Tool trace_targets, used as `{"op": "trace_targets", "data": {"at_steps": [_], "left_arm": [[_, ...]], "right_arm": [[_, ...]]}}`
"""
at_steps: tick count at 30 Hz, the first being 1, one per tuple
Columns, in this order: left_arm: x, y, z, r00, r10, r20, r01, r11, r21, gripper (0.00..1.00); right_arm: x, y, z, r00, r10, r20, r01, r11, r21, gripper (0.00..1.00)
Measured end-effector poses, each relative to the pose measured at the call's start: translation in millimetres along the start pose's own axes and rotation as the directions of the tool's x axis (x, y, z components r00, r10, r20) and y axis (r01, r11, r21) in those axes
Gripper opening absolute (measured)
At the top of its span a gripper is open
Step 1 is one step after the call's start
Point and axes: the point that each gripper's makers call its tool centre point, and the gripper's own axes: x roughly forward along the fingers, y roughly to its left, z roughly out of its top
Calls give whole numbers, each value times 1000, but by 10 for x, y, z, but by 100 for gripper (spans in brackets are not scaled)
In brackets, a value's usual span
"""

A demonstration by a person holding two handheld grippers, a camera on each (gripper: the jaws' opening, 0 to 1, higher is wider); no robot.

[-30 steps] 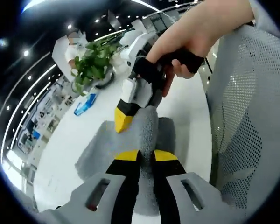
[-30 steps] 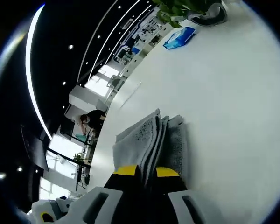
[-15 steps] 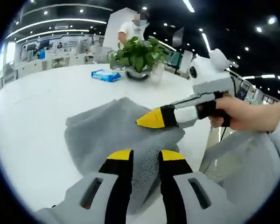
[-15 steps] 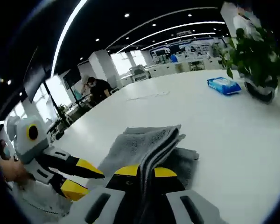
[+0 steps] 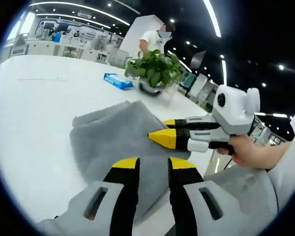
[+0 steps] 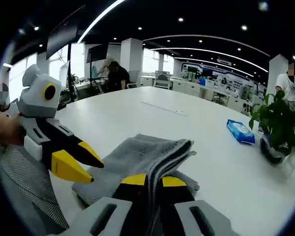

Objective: Open the folded towel by lifting each exposed corner and separating the folded layers until the towel lies flat within the target outline without major curled edges

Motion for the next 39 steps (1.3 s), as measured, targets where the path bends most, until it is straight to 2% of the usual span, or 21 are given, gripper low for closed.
{"op": "trace_targets", "data": {"at_steps": [5, 8, 10, 11, 13, 15, 16, 18, 21, 24, 25, 28, 29, 32, 33, 35, 36, 37, 38, 39], "left_arm": [[-21, 83, 64, 999, 26, 34, -25, 998, -49, 22], [-29, 83, 115, 998, 23, 63, -19, 998, -64, 22], [-41, 94, 147, 997, 18, 81, -10, 995, -104, 22], [-48, 109, 171, 995, 15, 94, -3, 992, -128, 22], [-60, 117, 211, 993, 11, 115, 7, 987, -158, 22], [-83, 136, 255, 990, 13, 137, 11, 985, -175, 21], [-96, 144, 270, 990, 17, 143, 8, 985, -171, 21], [-91, 152, 277, 989, 22, 146, 3, 986, -169, 21], [-81, 140, 265, 990, 16, 143, 10, 983, -181, 21], [-76, 130, 265, 990, 10, 144, 17, 982, -189, 21], [-77, 131, 267, 989, 10, 145, 19, 981, -194, 21], [-92, 152, 291, 987, 8, 160, 27, 975, -220, 21], [-95, 162, 295, 987, 12, 161, 24, 975, -222, 21], [-114, 184, 327, 984, 34, 173, 0, 981, -193, 21], [-117, 197, 324, 984, 36, 172, -1, 980, -201, 21], [-121, 213, 319, 985, 41, 169, -4, 977, -213, 21], [-122, 226, 314, 985, 46, 167, -8, 975, -220, 21], [-123, 228, 318, 985, 45, 168, -7, 974, -224, 21], [-125, 229, 324, 984, 44, 172, -3, 973, -231, 21], [-125, 223, 336, 983, 40, 179, 4, 972, -237, 22]], "right_arm": [[1, 41, 64, 1000, -14, 8, 15, 987, -157, 5], [1, 83, 121, 999, -26, 18, 31, 954, -299, 5], [2, 131, 166, 999, -30, 28, 39, 923, -384, 5], [6, 168, 193, 999, -28, 33, 40, 894, -446, 5], [12, 216, 216, 999, -25, 38, 41, 860, -509, 5], [18, 273, 227, 999, -26, 36, 42, 802, -596, 5], [21, 292, 226, 999, -22, 33, 37, 783, -621, 5], [30, 326, 234, 999, -19, 30, 35, 724, -689, 5], [46, 374, 227, 1000, -16, 22, 28, 621, -783, 5], [54, 436, 237, 1000, -11, 24, 27, 534, -845, 5], [53, 444, 236, 1000, -9, 24, 25, 528, -849, 5], [56, 515, 246, 1000, 7, 27, 21, 433, -901, 5], [56, 537, 243, 1000, 11, 25, 18, 410, -912, 5], [61, 586, 226, 1000, 14, 15, 10, 319, -948, 4], [59, 598, 226, 1000, 16, 17, 11, 302, -953, 4], [56, 605, 224, 1000, 16, 17, 12, 300, -954, 4], [52, 610, 235, 1000, 17, 21, 15, 287, -958, 4], [50, 619, 233, 1000, 18, 19, 14, 270, -963, 4], [47, 630, 239, 1000, 18, 22, 18, 234, -972, 4], [47, 644, 231, 1000, 20, 19, 14, 215, -977, 4]]}}
